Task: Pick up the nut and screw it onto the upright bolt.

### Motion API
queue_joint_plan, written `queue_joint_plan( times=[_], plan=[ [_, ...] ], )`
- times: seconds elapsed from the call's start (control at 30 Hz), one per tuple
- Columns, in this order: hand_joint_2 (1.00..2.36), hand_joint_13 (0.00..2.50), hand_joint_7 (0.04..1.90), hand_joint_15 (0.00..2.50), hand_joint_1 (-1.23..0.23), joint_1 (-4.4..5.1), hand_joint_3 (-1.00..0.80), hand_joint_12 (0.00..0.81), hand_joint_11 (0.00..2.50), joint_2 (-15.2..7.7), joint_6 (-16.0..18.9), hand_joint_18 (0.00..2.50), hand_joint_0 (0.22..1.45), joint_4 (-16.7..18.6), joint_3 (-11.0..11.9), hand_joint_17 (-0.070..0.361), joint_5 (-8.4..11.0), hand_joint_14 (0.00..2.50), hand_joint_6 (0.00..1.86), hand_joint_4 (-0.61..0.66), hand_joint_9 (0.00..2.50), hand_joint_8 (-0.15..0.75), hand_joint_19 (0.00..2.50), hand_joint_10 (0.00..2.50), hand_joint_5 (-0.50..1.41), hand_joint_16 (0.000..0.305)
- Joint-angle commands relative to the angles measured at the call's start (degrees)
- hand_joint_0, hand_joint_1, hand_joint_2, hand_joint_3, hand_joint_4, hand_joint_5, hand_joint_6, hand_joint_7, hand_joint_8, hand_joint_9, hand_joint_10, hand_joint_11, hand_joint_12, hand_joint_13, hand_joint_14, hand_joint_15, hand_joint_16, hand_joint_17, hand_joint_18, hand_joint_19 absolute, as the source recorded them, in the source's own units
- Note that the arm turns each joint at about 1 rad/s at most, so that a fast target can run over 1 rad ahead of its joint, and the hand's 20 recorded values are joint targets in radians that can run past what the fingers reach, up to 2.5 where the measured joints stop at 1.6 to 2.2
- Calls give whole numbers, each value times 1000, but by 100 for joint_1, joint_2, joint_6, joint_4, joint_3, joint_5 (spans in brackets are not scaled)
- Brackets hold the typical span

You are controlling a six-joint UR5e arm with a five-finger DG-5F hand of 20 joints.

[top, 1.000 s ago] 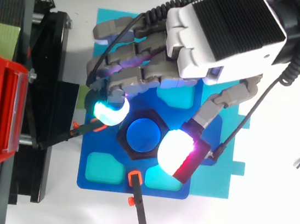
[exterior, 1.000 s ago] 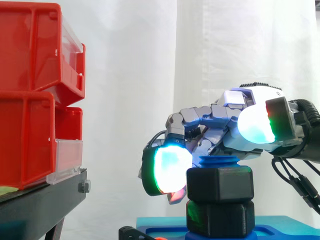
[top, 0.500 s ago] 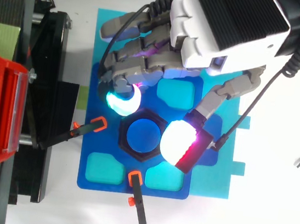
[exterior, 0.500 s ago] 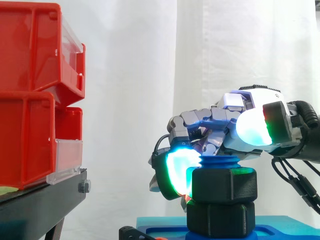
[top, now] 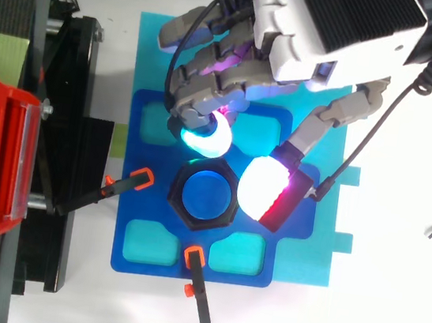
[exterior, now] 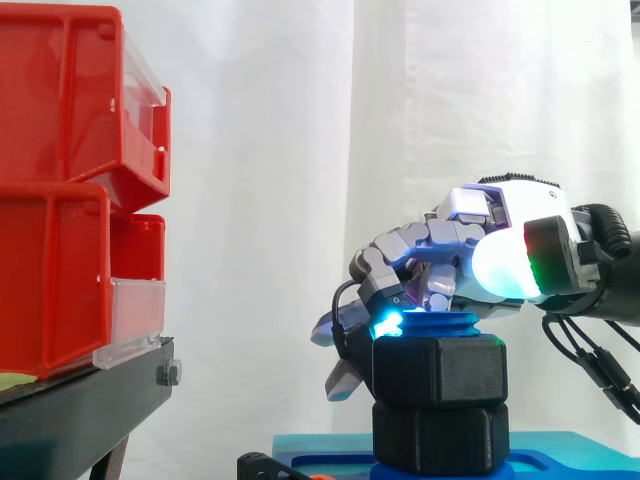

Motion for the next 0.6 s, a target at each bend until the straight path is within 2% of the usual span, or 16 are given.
queue_joint_plan(
  times=[0.0,0.1,0.17,0.27,0.43,0.57],
  plan=[
    [1000,767,1422,0,-331,-4,-500,141,0,0,0,443,529,10,0,18,-2,0,500,56,1216,180,0,0,63,8],
    [1000,704,1260,0,-311,-13,-500,165,0,0,0,361,519,10,0,26,-2,0,504,127,1135,198,0,0,2,12],
    [1000,659,1088,0,-299,-39,-500,182,0,9,0,319,510,19,35,32,-28,0,504,202,1031,200,0,0,-40,14],
    [1000,591,897,0,-292,-56,-500,200,0,9,0,260,498,19,97,40,-90,0,503,224,908,199,0,0,-88,18],
    [1000,507,749,0,-279,-65,-500,226,0,0,0,170,485,45,141,50,-134,0,502,189,762,194,0,0,-134,22],
    [1000,436,710,0,-253,-56,-500,236,0,0,-9,96,478,63,141,54,-134,0,502,177,691,191,0,0,-146,24]
  ],
)
